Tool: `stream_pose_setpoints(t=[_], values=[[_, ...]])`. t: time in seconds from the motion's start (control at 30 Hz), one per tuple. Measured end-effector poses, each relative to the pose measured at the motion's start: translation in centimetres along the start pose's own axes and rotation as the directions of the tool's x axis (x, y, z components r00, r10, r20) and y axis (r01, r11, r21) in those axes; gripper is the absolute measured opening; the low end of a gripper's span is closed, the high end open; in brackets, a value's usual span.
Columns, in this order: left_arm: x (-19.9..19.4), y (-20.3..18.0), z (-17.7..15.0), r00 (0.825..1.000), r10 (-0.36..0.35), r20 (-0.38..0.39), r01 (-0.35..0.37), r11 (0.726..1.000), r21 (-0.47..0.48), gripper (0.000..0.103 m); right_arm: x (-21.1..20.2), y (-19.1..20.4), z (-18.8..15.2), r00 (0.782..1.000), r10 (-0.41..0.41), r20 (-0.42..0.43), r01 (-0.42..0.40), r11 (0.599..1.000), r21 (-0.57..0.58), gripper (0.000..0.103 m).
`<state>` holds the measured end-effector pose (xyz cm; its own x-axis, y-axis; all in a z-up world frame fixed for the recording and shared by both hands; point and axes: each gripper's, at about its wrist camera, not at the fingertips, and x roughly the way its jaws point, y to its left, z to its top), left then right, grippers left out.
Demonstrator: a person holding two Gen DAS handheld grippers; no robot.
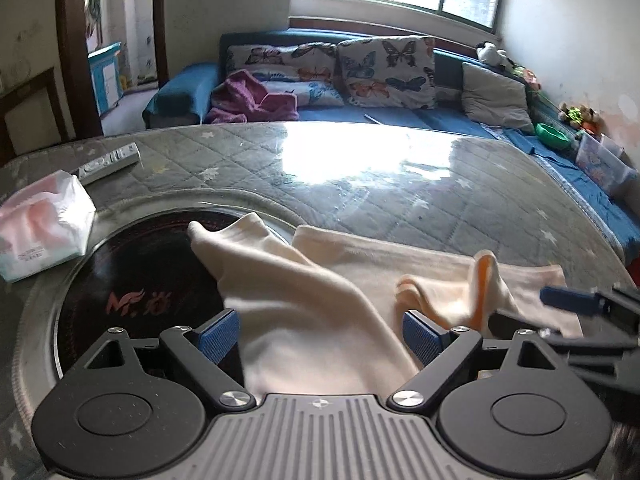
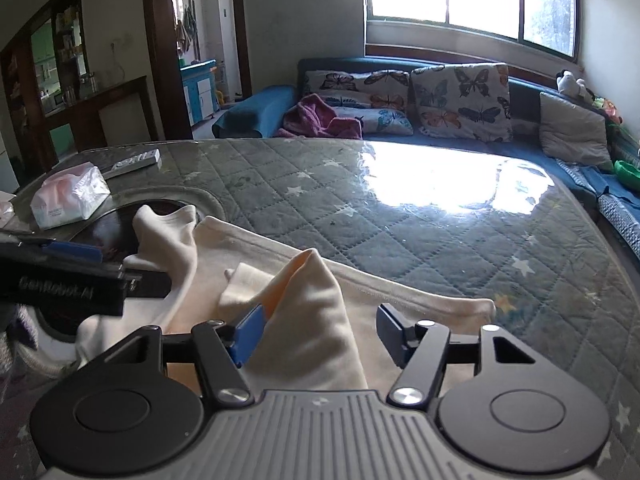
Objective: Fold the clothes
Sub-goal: 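Grasp the sweatshirt edge with the left tool while the right tool grasps another edge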
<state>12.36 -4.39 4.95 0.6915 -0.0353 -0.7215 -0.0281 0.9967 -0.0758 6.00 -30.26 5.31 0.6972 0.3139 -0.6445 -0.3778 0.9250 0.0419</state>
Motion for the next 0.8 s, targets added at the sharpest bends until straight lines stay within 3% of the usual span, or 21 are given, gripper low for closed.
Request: stream_pose_setpoints(t=[0.1, 0.2, 0.4, 0.47, 0.57, 0.8], values=[[1.5, -0.2, 0.6, 1.000, 0.015, -0.020, -0.015, 1.000, 0.001, 0.090, 1.0, -0.3, 0.2, 1.000, 0.005, -0.008, -0.005, 1.000, -0.004, 0.058], [2.9, -0.4, 0.8, 0.998, 0.033, -0.052, -0.032, 0.999, 0.012, 0.079, 1.9, -0.5, 0.5, 1.000, 0.018, -0.018, -0.018, 1.000, -0.006, 0.050], [3.9, -0.1, 0.4, 0.996, 0.032, -0.077, -0.030, 0.999, 0.023, 0.061, 3.0, -0.8, 0.6, 0.997, 0.067, -0.040, -0.067, 0.998, -0.009, 0.023], [3.7, 0.2, 0.3, 0.997, 0.025, -0.071, -0.023, 0.999, 0.023, 0.048, 2.9, -1.0, 0.5, 0.997, 0.072, -0.035, -0.072, 0.997, 0.004, 0.012], [3.3, 0.9, 0.2, 0.997, 0.025, -0.067, -0.024, 1.000, 0.011, 0.030, 1.9, -1.6, 0.5, 0.998, 0.064, -0.008, -0.064, 0.998, 0.025, 0.008], [0.8, 3.0, -0.1, 0.999, 0.005, -0.033, -0.007, 0.998, -0.058, 0.014, -2.6, -3.0, 0.3, 0.997, 0.000, 0.076, -0.004, 0.999, 0.050, 0.007]])
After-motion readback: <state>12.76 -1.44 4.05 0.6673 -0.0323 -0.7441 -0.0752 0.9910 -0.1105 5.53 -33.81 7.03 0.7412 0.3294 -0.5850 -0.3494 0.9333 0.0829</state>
